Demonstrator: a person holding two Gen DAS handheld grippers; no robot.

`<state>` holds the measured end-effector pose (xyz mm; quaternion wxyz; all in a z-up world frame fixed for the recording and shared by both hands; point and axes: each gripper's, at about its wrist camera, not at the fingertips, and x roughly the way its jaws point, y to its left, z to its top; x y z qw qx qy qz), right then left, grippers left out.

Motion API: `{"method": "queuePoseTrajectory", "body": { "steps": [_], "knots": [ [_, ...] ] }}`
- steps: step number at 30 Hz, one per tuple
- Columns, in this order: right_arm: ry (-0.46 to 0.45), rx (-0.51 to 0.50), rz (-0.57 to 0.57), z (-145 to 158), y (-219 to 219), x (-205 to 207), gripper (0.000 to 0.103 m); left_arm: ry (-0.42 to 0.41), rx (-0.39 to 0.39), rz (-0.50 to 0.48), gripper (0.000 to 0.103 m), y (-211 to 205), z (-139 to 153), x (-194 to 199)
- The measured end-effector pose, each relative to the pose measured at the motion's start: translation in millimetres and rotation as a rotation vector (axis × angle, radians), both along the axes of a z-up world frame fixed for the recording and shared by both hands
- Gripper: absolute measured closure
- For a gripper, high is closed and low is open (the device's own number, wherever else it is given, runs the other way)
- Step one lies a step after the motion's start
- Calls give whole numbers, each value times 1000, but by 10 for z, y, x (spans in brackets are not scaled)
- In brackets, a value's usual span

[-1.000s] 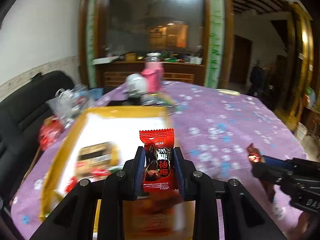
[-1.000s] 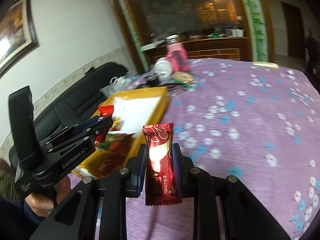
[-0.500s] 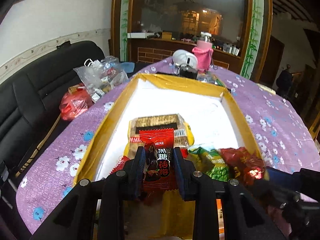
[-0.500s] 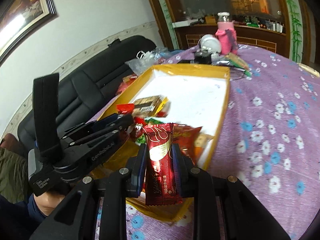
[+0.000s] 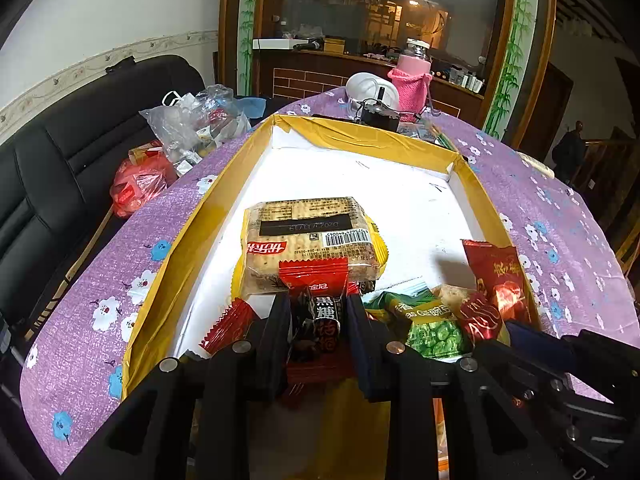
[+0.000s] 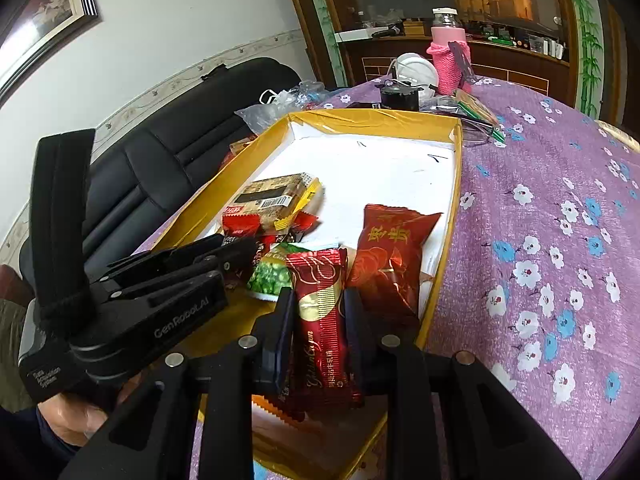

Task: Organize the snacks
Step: 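Lower both grippers into the box and open them to release the snacks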

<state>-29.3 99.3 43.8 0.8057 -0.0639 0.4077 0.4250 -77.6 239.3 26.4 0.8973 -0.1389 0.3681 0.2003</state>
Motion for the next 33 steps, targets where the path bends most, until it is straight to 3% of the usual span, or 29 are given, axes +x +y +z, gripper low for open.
{"method": "queuePoseTrajectory", "body": {
  "steps": [33],
  "knots": [
    [-16, 25, 9, 36, -31, -97, 77, -5, 41, 17, 72, -32, 37, -13]
  ]
}}
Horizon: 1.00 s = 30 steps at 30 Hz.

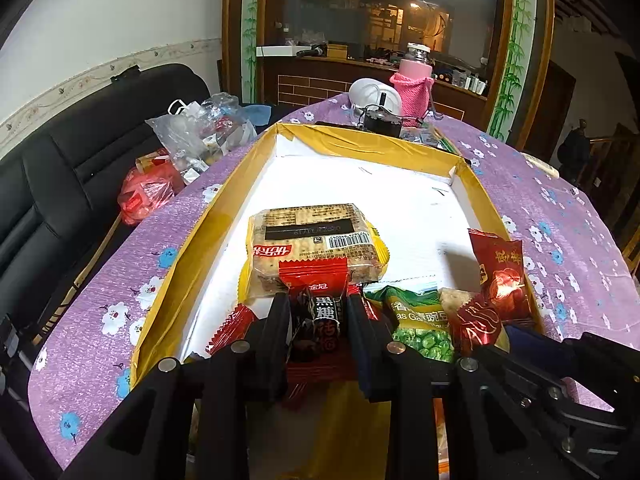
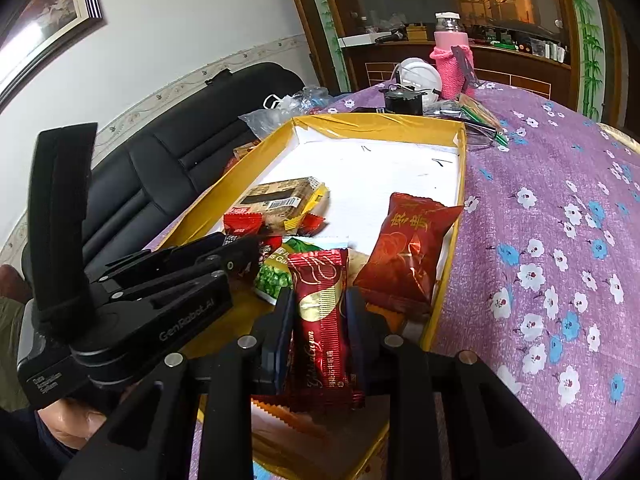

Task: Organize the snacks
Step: 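Lower both grippers into the box and open them to release the snacks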

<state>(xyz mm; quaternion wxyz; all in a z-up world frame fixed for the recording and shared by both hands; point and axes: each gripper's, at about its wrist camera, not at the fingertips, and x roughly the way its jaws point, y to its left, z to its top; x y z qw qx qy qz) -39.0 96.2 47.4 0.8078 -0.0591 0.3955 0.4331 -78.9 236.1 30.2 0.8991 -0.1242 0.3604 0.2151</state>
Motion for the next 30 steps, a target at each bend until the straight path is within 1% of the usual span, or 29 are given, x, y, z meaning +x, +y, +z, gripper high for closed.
{"method": "queuePoseTrajectory", "body": {
  "steps": [3, 11, 21, 30],
  "knots": [
    [-4, 7, 0, 14, -26, -17, 77, -2, 8, 5, 70, -6, 7, -13],
    [-8, 22, 9, 48, -76, -82, 77, -6, 29, 13, 69, -30, 23, -38],
    [-4, 26, 23, 33, -100, -127, 76, -11, 50, 23, 58, -51, 46, -64],
    [-10, 30, 28, 44, -101, -138, 76, -13, 56, 25, 55, -50, 60, -76]
  ]
}}
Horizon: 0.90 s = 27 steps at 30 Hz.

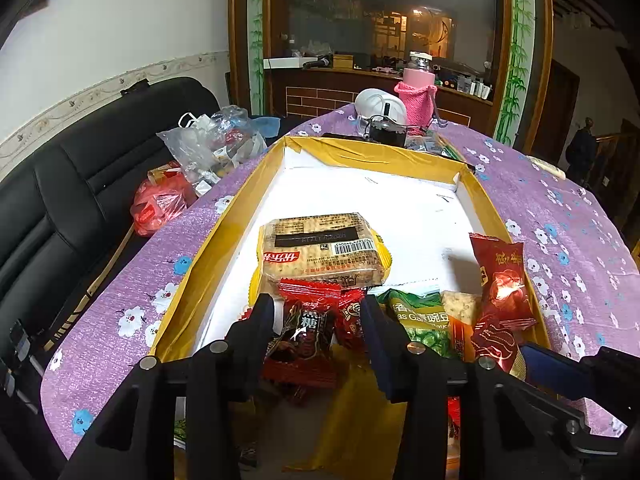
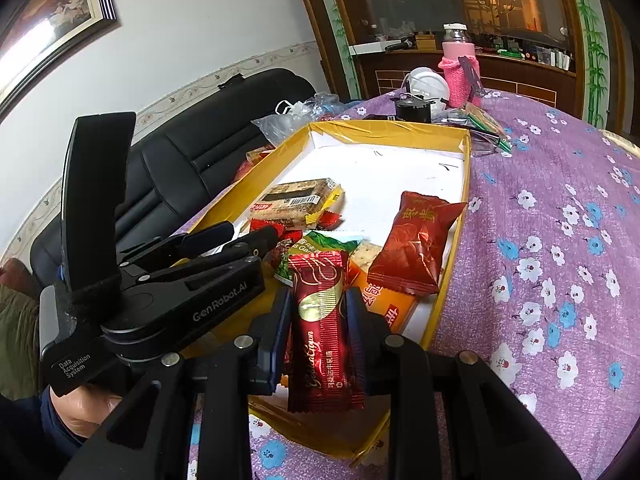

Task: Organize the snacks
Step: 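Lower both grippers into the box and open them to release the snacks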

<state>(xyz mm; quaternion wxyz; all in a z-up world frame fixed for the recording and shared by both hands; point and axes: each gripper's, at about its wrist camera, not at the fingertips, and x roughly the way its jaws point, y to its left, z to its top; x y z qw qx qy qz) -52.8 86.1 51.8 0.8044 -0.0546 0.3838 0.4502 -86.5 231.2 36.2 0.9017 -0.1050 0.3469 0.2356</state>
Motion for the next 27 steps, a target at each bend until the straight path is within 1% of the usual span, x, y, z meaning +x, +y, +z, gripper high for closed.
{"method": "queuePoseTrajectory", "body": {
  "steps": [9, 12, 14, 17, 21, 24, 26, 27],
  "knots": [
    [13, -45, -27, -81, 81, 77, 78, -1, -8, 8, 54, 3, 1, 6],
    [0, -58, -59, -101, 103, 161, 78, 2, -11, 5, 51, 13, -3, 13],
    [15, -33, -64, -93, 58, 199, 78, -2, -11, 8, 50, 18, 2, 3],
    [2, -8, -46, -41, 12, 153, 76, -12, -11, 1, 48, 18, 13, -12],
    [-18, 30, -36, 54, -43, 73, 75, -33, 0, -6, 39, -5, 37, -37],
    [-48, 33, -43, 112, -104, 13, 75, -60, 19, -5, 37, -36, 77, -80],
    [-68, 32, -54, 136, -197, -28, 74, -76, 27, -3, 29, -49, 106, -112],
    [-78, 31, -62, 144, -252, -34, 73, -88, 29, 0, 21, -55, 126, -139]
  ]
}}
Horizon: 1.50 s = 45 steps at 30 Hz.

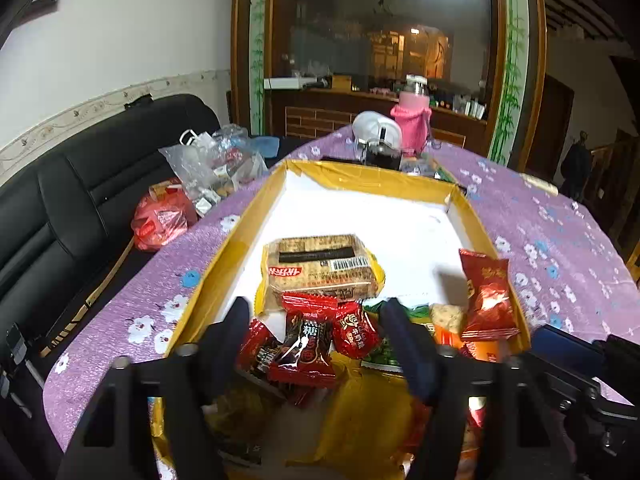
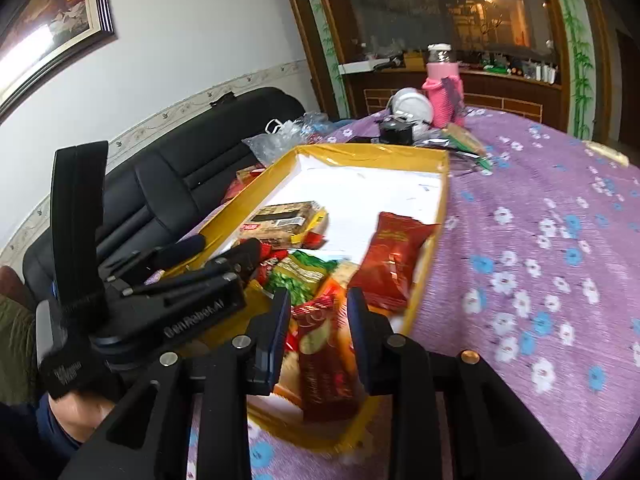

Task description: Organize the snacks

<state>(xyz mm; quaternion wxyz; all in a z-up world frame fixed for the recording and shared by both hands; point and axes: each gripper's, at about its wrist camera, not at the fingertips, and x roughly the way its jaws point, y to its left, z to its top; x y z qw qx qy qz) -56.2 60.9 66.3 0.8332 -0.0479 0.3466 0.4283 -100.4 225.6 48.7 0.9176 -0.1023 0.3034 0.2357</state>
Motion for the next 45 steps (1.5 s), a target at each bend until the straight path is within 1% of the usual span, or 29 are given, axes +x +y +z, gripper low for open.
{"method": "queuePoseTrajectory", "body": {
  "steps": [1, 2, 6, 8, 9, 11, 12, 13, 14, 17, 19, 21, 22, 23, 25, 27, 28, 31, 33, 34, 37, 40, 45],
  "knots": [
    [-12, -4, -17, 4, -81, -15, 69, -25, 5, 3, 14, -12, 27, -45],
    [-17, -3, -27, 7, -138, -23, 66, -41, 10, 5, 11, -26, 41, -71],
    [-40, -2, -93, -14, -410, -32, 62, -114, 70, 9, 0, -159, 108, -184],
    [-51, 11, -117, -29, -535, -35, 57, -121, 98, 5, 0, -235, 128, -201],
    [-75, 3, -131, -40, -580, -55, 55, -124, 115, 4, 0, -280, 138, -209],
    [-94, -9, -139, -42, -625, -81, 46, -142, 134, -4, 0, -366, 158, -250],
    [-99, 3, -136, -28, -654, -95, 45, -145, 143, -1, 0, -385, 163, -261],
    [-106, 14, -136, -15, -676, -108, 39, -149, 158, -7, 0, -411, 173, -264],
    [-116, 19, -139, -3, -688, -118, 33, -153, 153, -29, 1, -414, 180, -265],
    [-126, 13, -124, 3, -672, -150, 27, -143, 128, -46, 1, -383, 190, -254],
    [-138, 8, -114, 11, -655, -171, 25, -140, 127, -18, 1, -361, 215, -274],
    [-147, 7, -104, 18, -644, -194, 20, -152, 96, 7, 1, -332, 238, -318],
    [-150, 5, -100, 21, -642, -203, 14, -167, 67, 20, 1, -311, 244, -356],
    [-149, 4, -96, 25, -637, -209, 11, -174, 59, 23, 1, -321, 232, -390],
    [-135, 10, -81, 31, -635, -213, 10, -145, 88, 78, 1, -349, 202, -384],
    [-123, 8, -75, 34, -630, -220, 10, -106, 130, 89, 0, -388, 160, -339],
    [-121, 7, -74, 38, -627, -225, 10, -75, 148, 90, 0, -400, 139, -304],
    [-151, -7, -77, 53, -606, -265, 10, -18, 143, 44, 0, -405, 110, -222],
    [-175, -16, -72, 62, -591, -300, 10, -15, 153, 59, 0, -401, 100, -223],
    [-185, -20, -69, 63, -579, -315, 10, -10, 173, 78, 0, -400, 93, -226],
    [-218, -43, -63, 59, -536, -360, 10, -10, 185, 93, 0, -382, 89, -246],
    [-233, -60, -56, 52, -513, -383, 10, -15, 185, 103, 0, -375, 82, -263],
    [-234, -62, -48, 48, -510, -387, 10, 3, 197, 98, 0, -390, 50, -241]
  ]
}}
